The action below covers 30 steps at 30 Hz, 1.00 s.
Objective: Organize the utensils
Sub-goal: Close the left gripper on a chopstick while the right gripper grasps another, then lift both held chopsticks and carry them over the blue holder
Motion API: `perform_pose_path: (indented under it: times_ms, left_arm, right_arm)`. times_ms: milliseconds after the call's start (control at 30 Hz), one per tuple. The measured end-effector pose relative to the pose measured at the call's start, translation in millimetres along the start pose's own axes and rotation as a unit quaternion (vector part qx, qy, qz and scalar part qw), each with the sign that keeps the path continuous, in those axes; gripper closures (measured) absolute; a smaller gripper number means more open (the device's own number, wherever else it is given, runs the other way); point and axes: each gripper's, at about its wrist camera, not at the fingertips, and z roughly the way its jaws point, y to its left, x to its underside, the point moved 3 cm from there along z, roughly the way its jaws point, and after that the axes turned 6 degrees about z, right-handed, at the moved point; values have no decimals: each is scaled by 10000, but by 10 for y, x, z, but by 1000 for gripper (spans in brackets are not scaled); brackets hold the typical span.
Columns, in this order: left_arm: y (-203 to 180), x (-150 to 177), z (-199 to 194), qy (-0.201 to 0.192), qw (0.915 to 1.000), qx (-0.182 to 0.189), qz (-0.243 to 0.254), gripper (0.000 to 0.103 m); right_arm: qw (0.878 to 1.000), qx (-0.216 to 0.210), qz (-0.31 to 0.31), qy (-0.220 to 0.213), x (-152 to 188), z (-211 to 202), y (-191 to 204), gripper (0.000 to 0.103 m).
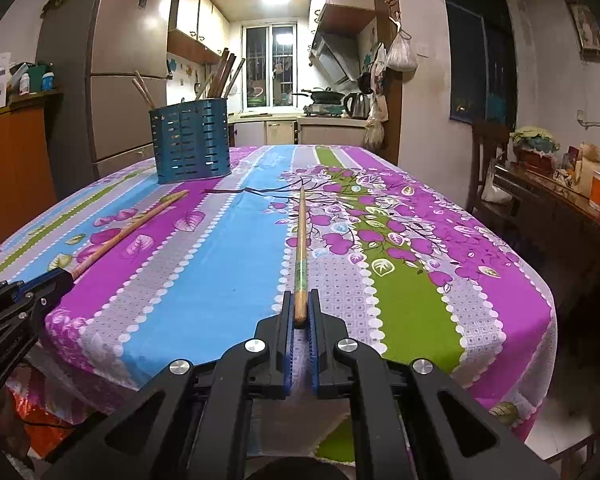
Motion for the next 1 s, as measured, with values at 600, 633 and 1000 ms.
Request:
perform_pose_path:
  times_ms: [600, 633, 1000]
  left_arm:
    - [636, -1117, -848, -739, 9970, 54, -238, 98]
    - [641, -1198, -869, -752, 9969, 73, -219, 98]
    - [716, -1828, -698, -402, 9981, 424, -177, 98]
  right_arm:
    - [9866, -699, -1010, -1071, -1163, -803, 385, 95]
    - [9859, -774, -1006, -1087, -1277, -811, 402, 95]
    - [9838, -1556, -669, -580, -1927, -611, 542, 95]
